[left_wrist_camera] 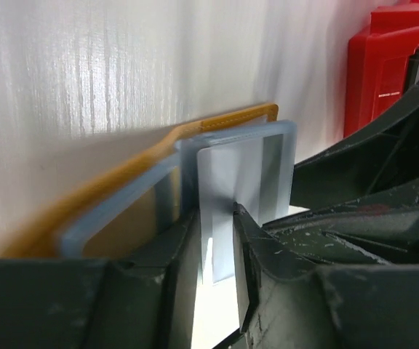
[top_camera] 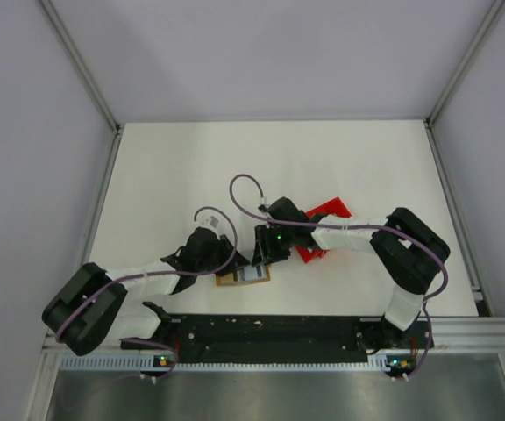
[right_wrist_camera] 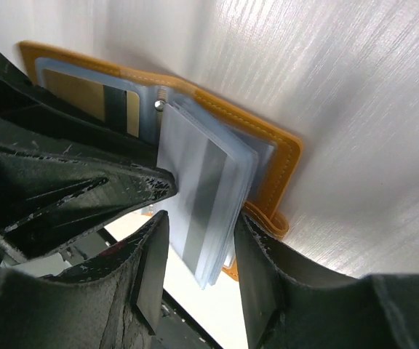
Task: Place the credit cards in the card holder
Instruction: Insert the credit card into the card holder.
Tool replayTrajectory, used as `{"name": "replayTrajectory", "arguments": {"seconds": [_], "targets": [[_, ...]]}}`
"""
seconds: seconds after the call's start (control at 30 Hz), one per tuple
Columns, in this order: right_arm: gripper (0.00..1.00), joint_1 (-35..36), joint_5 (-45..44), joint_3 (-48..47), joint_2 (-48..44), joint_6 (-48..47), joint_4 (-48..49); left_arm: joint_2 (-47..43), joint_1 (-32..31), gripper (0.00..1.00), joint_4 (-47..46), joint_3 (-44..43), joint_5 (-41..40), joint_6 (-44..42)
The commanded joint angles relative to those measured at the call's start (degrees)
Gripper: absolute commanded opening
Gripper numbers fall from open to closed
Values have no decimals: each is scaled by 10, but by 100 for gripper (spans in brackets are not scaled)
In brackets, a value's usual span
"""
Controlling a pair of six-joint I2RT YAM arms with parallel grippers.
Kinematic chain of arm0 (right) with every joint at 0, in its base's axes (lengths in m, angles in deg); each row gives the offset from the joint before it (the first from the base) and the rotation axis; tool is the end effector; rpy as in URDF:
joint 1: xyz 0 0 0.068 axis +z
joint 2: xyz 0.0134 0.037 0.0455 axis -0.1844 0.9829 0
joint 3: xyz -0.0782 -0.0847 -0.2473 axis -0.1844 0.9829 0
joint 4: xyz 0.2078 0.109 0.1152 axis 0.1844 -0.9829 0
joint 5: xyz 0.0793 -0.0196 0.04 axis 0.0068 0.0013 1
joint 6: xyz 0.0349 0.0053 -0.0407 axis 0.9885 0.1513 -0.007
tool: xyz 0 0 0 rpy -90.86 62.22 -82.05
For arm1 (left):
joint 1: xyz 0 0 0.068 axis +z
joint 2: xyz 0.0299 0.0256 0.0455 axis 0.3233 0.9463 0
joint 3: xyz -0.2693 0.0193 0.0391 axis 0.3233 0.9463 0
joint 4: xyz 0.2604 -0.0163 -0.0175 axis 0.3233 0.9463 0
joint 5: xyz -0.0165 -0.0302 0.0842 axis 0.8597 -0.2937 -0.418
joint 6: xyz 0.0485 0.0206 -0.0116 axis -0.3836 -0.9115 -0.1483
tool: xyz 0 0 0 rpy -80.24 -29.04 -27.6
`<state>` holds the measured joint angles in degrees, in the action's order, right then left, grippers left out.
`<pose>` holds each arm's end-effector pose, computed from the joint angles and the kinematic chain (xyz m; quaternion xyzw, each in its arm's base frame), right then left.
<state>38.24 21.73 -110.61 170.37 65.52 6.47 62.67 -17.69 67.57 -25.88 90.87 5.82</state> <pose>0.2186 0.2685 0.1504 -0.1440 0.9265 0.3295 0.1113 0.1654 -0.1307 0.1299 -0.1468 0.8880 -0.3737 0.2240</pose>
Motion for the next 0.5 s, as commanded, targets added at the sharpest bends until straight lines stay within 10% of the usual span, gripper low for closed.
{"name": "replayTrajectory", "arguments": {"seconds": [0.0, 0.47], "targets": [[42, 7, -28, 8, 23, -3, -20, 41, -15, 24, -24, -13, 1, 3], [43, 6, -34, 10, 22, -1, -20, 39, -18, 34, -48, -24, 36, -6]]}}
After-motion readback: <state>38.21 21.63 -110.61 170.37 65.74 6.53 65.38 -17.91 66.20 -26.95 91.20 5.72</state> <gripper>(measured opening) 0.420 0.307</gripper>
